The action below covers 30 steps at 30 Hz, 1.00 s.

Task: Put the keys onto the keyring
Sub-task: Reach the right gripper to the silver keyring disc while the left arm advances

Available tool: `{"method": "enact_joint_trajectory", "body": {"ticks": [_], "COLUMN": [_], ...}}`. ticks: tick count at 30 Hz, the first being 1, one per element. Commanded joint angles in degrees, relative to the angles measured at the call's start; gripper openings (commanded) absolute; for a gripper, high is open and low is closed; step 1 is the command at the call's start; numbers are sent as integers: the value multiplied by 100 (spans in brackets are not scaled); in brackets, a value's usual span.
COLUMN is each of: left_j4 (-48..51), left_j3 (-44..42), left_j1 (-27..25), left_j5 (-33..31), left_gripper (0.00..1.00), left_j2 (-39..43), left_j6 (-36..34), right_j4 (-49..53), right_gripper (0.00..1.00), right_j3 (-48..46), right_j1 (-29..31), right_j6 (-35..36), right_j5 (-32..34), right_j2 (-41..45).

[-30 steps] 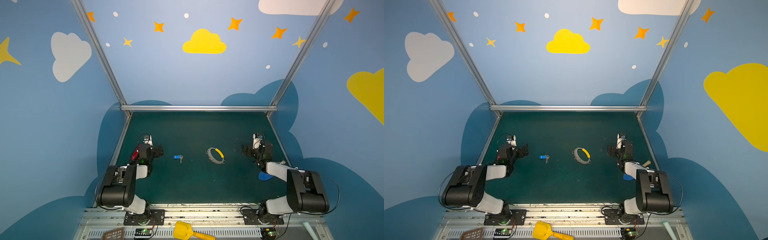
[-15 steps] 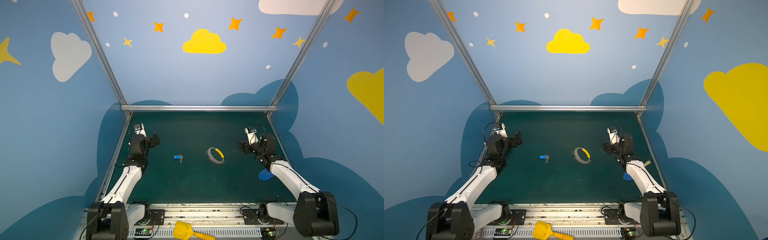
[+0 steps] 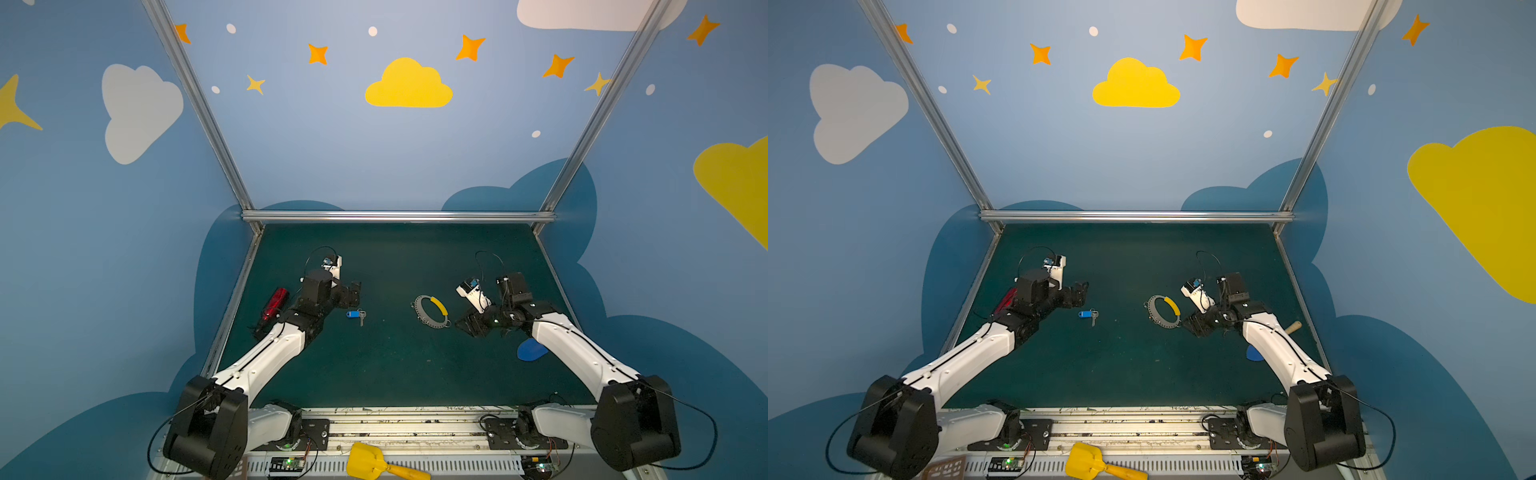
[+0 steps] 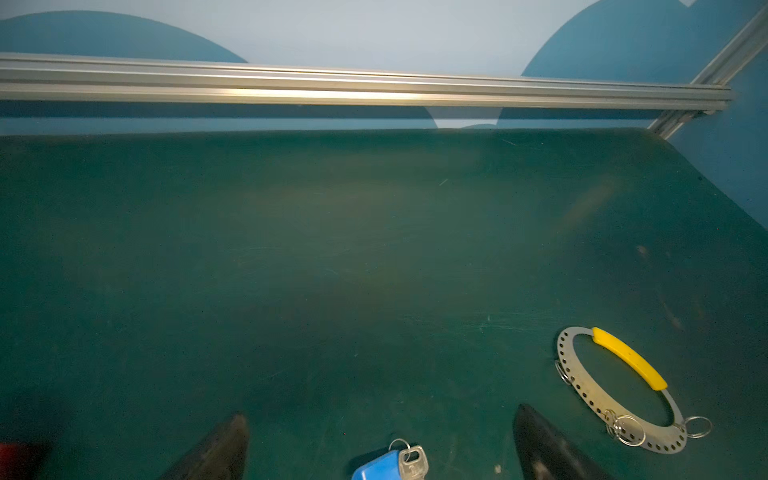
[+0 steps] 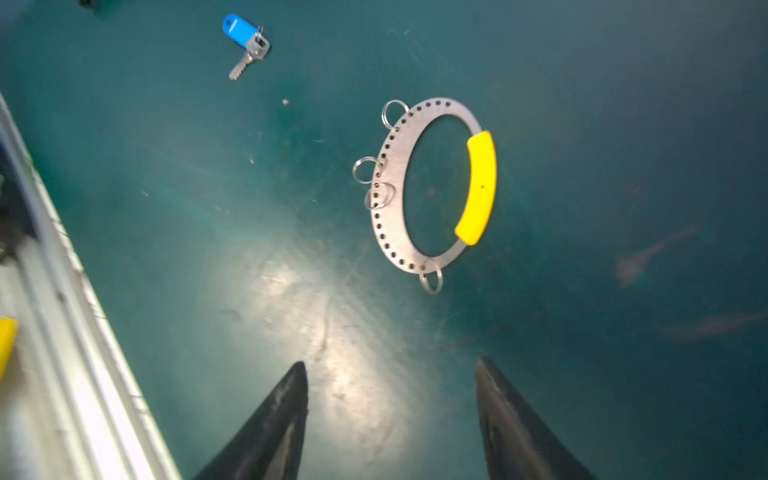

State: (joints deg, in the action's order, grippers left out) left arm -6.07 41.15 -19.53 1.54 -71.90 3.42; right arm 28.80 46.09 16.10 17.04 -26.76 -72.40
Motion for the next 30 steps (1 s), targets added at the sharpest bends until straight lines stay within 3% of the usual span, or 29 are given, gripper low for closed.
{"method": "enact_joint_trajectory", "body": {"ticks": [1,8,15,19,23,26,30], "left_j4": [18,57,80,150,280,281,334], "left_j3": [289,627,671,691,756,729,703], "left_j1": [-173,-346,-414,-420,-425,-423,-428], "left_j5": [188,496,663,645,603,550,440], "left_gripper": [97,90,85,83,81,81,81], "left_j2": [-233,-718,-843,-871,-888,-861,-816], "left_j6": [-280,-404,-455,-573,-697,-767,-823], "right_j4": [209,88,415,865,1018,556,-153], "right_gripper": [60,52,48,45,39,37,37], "right_j3": [87,401,1105,1696,1992,1826,1526], "right_j1": [120,242,887,1212,1464,1580,1581], "right_j6": [-1360,-1931,-1257,-203,1508,2612,3731], "right_j5": [180,560,923,1330,1754,2194,2182], "right_j2": [-187,-938,-1733,-2156,-2480,-2527,-2558]}}
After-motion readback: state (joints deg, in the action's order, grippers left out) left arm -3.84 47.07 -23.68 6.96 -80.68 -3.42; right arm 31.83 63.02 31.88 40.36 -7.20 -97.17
